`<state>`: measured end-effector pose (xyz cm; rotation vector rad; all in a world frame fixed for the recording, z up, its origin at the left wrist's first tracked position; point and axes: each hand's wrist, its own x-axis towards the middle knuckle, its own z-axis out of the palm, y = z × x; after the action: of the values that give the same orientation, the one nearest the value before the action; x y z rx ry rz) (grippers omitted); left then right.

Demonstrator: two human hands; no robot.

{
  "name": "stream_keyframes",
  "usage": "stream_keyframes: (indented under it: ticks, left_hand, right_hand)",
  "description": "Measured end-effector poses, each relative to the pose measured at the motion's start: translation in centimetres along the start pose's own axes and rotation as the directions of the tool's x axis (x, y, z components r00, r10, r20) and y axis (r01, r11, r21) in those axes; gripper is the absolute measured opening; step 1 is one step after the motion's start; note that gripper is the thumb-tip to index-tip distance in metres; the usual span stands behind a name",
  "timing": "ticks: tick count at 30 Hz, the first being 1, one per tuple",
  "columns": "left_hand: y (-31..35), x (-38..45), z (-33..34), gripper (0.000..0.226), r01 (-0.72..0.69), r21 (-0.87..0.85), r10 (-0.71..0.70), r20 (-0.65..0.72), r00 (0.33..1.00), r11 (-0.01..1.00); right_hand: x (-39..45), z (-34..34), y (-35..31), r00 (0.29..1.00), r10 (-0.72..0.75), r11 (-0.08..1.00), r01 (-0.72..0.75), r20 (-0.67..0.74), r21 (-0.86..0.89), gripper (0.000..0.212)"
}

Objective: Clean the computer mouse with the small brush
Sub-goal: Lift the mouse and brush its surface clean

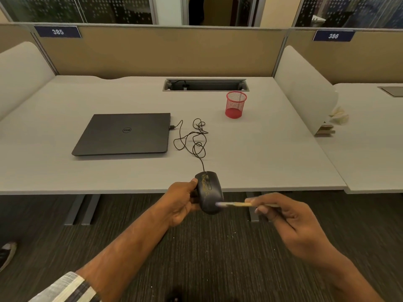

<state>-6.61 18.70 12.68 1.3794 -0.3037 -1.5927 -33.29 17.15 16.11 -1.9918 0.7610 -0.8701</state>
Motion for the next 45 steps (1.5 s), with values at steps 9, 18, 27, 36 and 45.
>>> stream_keyframes:
  ticks: [9,18,27,36,45]
  left_hand:
    - [-0.3,-0.1,0.2,0.03,0.013,0.019,-0.014,0.033,0.999,1.0]
    - [-0.2,-0.3,0.2,0.03,-0.001,0.027,0.0,0.04,0.999,1.0]
    - [-0.6,-0.4,0.4,0.031,-0.011,0.029,0.01,0.037,0.999,1.0]
    - [-0.6,-0.3,0.7,0.031,0.0,-0.001,0.0,0.032,0.999,1.0]
    - [-0.8,0.1,0.6,0.03,-0.003,0.01,0.003,0.005,1.0,1.0]
  right_hand:
    - [-1.0,-0.8,0.6,0.995,0.089,0.996,-0.089,0.045,0.004,0.025]
    - [0.8,-1.0,-0.6,0.996,0.043,0.998,-0.045,-0.081,-0.033,0.026]
    - [0.7,0.6,-0.9,0.984,0.019,0.969,0.026,0.177,-0.246,0.023]
    - [2.0,1.7,-1.9,0.997,-0.06,0.946,0.071,0.046,-0.316,0.028]
    - [1.7,1.1,-2.2,0.992,-0.043,0.958,0.075,0.121,-0.276,0.025]
